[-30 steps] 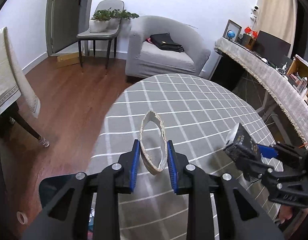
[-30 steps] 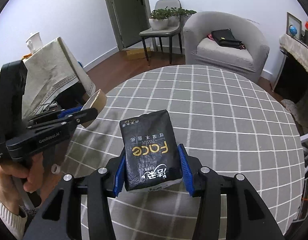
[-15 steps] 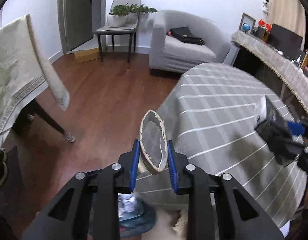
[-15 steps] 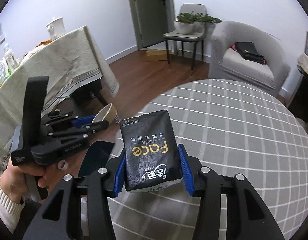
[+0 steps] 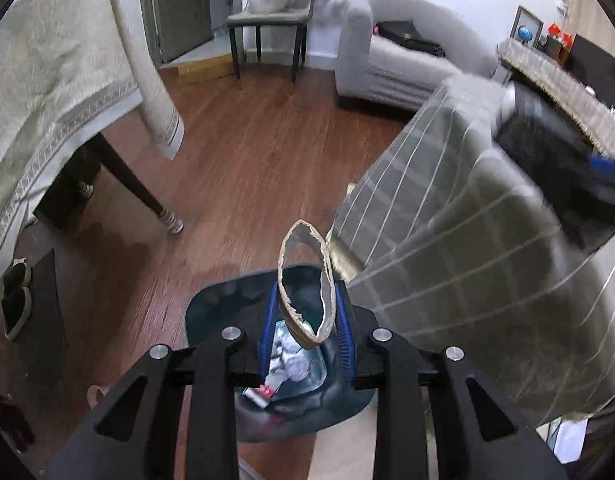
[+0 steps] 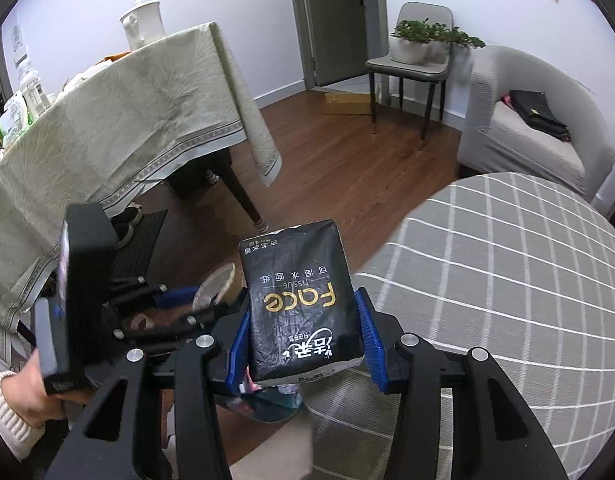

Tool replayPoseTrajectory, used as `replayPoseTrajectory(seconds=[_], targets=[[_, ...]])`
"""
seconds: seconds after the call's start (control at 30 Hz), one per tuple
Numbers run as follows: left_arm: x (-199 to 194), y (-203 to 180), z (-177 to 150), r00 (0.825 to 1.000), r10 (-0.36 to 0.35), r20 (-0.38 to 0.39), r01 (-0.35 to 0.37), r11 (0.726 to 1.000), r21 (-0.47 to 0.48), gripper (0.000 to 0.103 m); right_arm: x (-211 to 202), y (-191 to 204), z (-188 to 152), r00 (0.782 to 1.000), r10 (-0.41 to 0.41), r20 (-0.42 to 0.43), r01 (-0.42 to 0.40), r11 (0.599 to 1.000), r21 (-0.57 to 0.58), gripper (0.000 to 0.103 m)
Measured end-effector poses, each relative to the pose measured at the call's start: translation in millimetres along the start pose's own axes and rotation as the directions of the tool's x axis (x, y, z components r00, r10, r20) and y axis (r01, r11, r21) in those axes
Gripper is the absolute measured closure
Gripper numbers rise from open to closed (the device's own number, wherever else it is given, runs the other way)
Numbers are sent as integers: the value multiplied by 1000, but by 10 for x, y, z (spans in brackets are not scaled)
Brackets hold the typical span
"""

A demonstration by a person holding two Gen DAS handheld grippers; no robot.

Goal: Collect trash
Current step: 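Carry the tape roll and tissue pack over the teal bin, then open the left tool over the bin while the right tool releases the tissue pack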

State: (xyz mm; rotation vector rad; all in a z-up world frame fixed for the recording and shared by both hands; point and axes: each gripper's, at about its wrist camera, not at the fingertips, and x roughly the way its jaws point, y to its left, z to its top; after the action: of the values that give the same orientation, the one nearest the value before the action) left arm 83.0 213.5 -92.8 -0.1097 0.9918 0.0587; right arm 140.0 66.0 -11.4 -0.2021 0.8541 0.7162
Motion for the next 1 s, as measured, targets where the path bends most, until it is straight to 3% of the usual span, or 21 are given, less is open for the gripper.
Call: replayPoseTrajectory(seconds=[0.37,0.47,0.7,1.0], targets=[[378,228,-341,989,-16,-145,14,1000,-15,72,395,290,99,999,35,-36,-35,999,4,55],[431,318,-395,983,-25,-180,21,999,-25,61,502,347,93,998,35,-56,-35,999,2,55],[248,486,-357,991,-4,-134,0,1000,-30,50,839,503,51,993,56,-108,-56,998,1,55],[-153,655,-126,999,30,-14,-31,998,-47,50,1228,586,-134,980,58,-190,-59,998,1,55]])
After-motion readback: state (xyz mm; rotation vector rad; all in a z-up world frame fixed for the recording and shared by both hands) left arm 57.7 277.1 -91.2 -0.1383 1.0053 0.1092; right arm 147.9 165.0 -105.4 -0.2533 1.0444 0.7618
